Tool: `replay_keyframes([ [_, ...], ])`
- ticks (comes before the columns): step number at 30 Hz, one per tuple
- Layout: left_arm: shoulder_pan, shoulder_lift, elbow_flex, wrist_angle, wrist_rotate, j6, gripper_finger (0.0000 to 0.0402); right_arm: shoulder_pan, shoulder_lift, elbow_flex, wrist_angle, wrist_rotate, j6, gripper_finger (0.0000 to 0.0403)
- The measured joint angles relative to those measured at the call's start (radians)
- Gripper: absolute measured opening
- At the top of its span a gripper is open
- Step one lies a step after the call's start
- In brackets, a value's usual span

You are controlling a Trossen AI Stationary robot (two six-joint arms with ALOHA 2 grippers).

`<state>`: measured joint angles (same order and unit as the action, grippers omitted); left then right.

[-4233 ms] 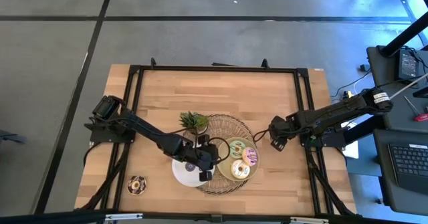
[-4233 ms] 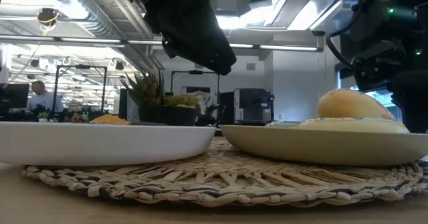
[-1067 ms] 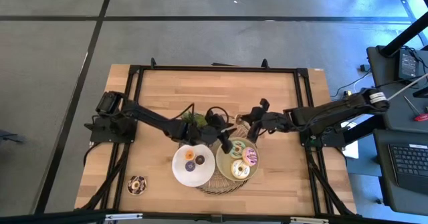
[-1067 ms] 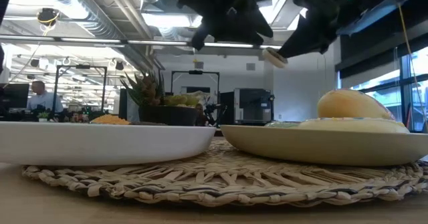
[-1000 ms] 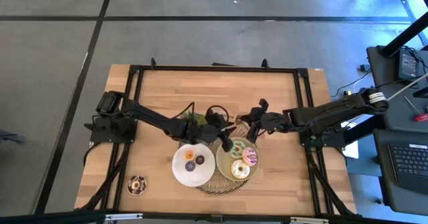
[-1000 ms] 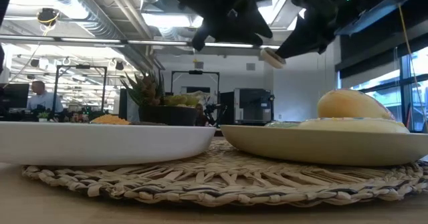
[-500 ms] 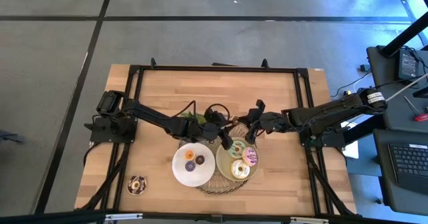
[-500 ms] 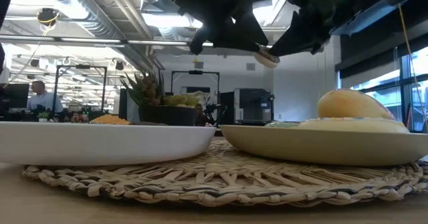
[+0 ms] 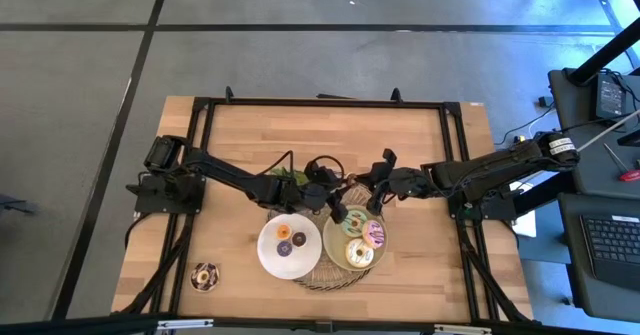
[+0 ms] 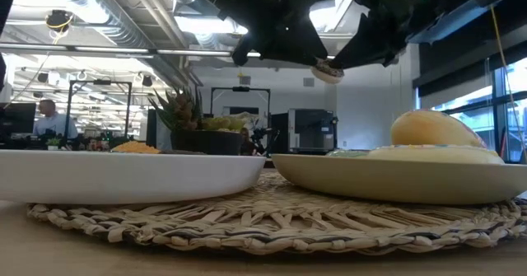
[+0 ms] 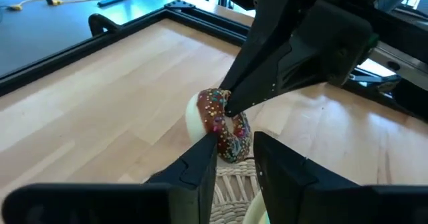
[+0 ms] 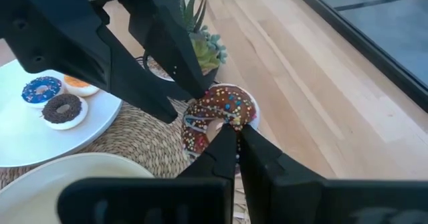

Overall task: Pick & Place donuts
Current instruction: Put the small brown donut on the white plate

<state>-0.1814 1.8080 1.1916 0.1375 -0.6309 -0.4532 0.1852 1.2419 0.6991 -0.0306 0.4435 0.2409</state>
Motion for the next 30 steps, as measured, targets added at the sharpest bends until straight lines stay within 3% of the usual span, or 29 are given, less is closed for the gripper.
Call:
replay_keyframes([
  [7,0.0,0.0,0.0,-0.006,0.005,-0.012,0.013,0.0,0.0,0.0,-0.006,0.0,0.0,0.0016],
  [19,0.001,0.0,0.0,-0.011,-0.024,0.007,0.0225,0.001,0.0,0.0,-0.01,-0.003,0.0,0.0016],
  [30,0.009,0.0,0.0,-0.01,-0.062,-0.014,0.0232,0.001,0.0,0.0,-0.01,-0.001,0.0,0.0016],
])
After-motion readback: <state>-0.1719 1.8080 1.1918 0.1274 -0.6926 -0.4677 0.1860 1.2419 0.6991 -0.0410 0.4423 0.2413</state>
